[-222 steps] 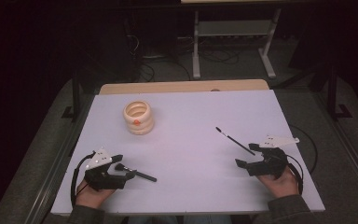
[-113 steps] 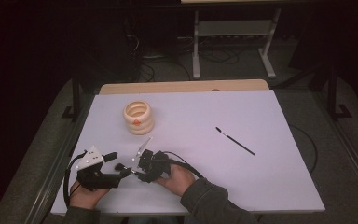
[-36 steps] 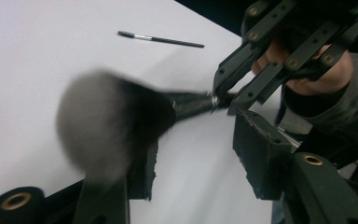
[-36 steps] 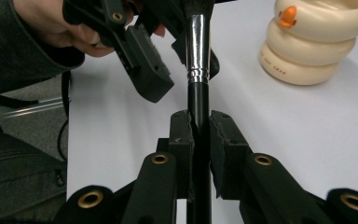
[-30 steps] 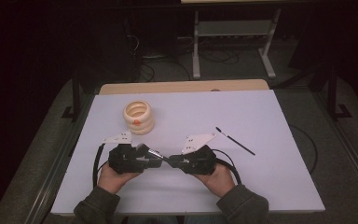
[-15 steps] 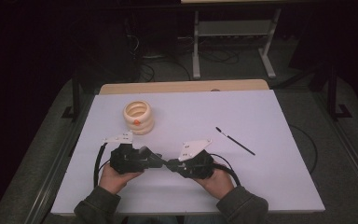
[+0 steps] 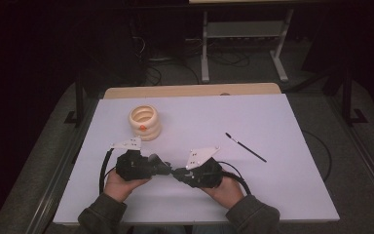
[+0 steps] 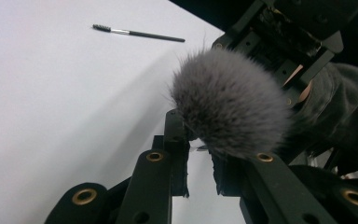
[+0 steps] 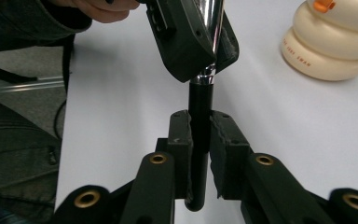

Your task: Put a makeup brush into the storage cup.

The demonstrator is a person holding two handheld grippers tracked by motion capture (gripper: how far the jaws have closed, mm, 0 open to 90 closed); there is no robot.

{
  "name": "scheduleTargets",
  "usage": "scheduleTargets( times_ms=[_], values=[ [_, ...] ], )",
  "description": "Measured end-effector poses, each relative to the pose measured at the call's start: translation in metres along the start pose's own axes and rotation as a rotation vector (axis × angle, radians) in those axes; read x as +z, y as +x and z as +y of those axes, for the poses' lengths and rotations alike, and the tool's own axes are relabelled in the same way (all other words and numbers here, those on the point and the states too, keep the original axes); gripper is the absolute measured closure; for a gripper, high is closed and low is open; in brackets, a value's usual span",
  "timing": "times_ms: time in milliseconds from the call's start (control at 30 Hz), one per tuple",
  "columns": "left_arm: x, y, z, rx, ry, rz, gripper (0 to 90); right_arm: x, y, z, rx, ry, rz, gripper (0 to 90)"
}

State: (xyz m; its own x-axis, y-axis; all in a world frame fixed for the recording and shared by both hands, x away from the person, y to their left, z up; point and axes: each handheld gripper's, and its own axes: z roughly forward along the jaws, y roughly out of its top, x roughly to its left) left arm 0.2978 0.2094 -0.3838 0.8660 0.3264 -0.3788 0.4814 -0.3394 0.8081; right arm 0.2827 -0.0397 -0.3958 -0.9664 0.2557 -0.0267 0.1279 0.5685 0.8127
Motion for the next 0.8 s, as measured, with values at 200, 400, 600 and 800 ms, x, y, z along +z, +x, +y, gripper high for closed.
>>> scheduleTargets(
  times_ms=[200,400,600,800],
  values=[
    [0.002,-0.007,0.008,0.037,0.060,0.056,77.4,-0.002,-0.005,-0.003,0.039,0.003,0.022,67.0],
    [0.003,-0.011,0.014,0.064,0.095,0.093,77.4,-0.009,-0.012,-0.010,0.109,-0.014,0.045,60.9],
    [0.003,-0.011,0.019,0.070,0.116,0.118,77.4,-0.018,-0.016,-0.016,0.160,-0.022,0.046,55.6],
    [0.001,-0.009,0.024,0.089,0.138,0.145,77.4,-0.030,-0.023,-0.024,0.199,-0.035,0.042,50.0]
  ],
)
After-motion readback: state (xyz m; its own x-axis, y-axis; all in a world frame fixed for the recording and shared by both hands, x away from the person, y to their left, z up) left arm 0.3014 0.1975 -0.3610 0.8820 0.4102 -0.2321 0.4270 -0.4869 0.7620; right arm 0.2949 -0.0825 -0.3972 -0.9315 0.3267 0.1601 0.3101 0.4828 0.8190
